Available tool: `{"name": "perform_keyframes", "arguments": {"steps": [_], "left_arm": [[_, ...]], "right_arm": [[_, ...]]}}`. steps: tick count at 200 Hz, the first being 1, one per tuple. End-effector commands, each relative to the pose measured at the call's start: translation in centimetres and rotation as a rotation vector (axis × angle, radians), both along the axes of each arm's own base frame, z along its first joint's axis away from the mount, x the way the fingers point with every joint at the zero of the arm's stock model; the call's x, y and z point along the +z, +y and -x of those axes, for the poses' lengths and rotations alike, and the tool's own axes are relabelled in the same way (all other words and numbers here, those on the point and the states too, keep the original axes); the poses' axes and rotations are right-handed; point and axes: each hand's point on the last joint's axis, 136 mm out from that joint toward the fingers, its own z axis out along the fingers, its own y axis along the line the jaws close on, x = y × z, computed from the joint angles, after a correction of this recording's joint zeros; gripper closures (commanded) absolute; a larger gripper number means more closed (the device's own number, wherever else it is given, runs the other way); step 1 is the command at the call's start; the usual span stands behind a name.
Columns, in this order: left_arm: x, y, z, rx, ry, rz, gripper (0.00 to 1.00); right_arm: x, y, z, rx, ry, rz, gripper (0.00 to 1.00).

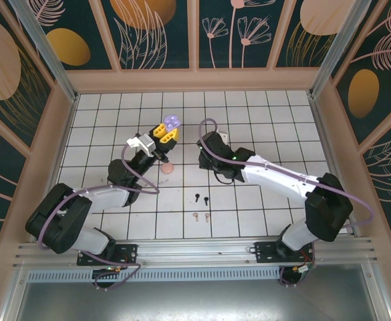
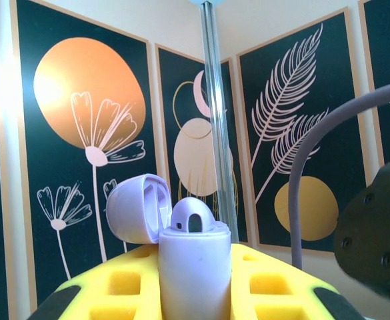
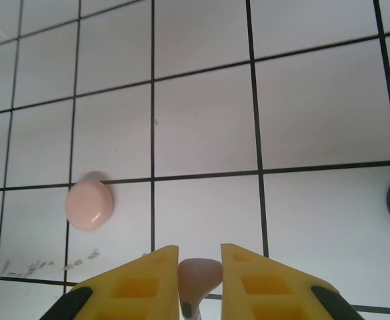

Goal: Insert wireless bluetooth earbuds into charging case

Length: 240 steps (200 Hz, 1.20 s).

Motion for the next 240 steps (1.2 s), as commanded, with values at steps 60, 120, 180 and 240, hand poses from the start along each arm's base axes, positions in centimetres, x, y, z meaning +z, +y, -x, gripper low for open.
{"name": "perform_keyframes", "arguments": {"steps": [60, 120, 180, 240], "left_arm": [[3.1, 0.4, 1.3, 0.009, -0.123, 0.033, 1.00], [2.4, -1.2, 1.1, -0.057, -0.117, -0.030, 1.00], [2.0, -2.8, 0.5, -0.117, -0.101, -0.067, 1.00], [1.9, -3.4, -0.3, -0.149, -0.078, -0.036, 1.00]], "right_arm": [[11.2, -1.1, -1.7, 0.028, -0.251, -0.090, 0.81], [20.6, -1.6, -2.2, 0.099, -0.439, -0.159, 0.81], [26.8, -0.3, -1.3, 0.215, -0.574, -0.240, 0.80], [27.8, 1.0, -0.2, 0.303, -0.619, -0.304, 0.80]]}}
